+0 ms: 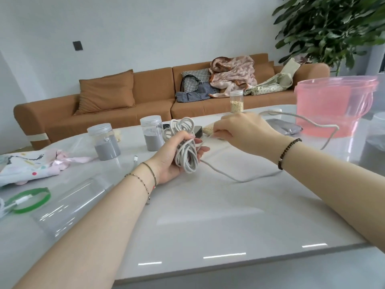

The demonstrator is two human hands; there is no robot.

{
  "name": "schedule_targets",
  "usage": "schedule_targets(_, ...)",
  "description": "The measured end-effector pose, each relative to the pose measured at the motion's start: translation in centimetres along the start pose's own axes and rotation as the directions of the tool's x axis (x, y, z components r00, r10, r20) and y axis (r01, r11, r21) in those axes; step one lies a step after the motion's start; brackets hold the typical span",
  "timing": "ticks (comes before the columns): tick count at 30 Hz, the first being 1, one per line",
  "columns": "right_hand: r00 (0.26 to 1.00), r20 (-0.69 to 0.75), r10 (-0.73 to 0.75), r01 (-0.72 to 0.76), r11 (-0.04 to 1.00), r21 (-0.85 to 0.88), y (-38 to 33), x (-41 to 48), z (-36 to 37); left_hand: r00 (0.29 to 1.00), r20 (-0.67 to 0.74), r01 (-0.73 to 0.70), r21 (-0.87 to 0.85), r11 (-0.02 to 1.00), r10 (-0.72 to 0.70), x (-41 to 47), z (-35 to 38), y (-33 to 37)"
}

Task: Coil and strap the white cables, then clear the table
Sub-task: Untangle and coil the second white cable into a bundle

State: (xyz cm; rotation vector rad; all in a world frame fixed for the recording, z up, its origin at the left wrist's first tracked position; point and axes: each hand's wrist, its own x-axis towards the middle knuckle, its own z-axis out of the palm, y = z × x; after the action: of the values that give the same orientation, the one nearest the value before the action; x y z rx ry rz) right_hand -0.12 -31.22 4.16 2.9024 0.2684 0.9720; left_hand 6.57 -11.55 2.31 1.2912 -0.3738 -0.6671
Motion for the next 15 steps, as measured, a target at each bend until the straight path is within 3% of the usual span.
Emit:
schedule_targets(3,0.976,-0.174,-0.130,0.124,0.991,-0.045,0.3,0.3,-0.1,0.999,0.007,0.042,-0.037,0.998,-0.042,-0.1,0.1,0.1)
schedule_targets(8,0.840,-0.356,-0.409,0.376,0.913,-0.161,-0.9,0.5,-0.4,0.999,0.007,0.053,-0.097,0.994,-0.052,-0.1,0.1,-0.1)
schedule_targets(15,0.805,-0.416,-0.422,0.423,0.901,-0.095,-0.7,0.4,-0.9,0.998,0.030,0.051,0.049,0.997,-0.053,0.3,0.2,-0.2)
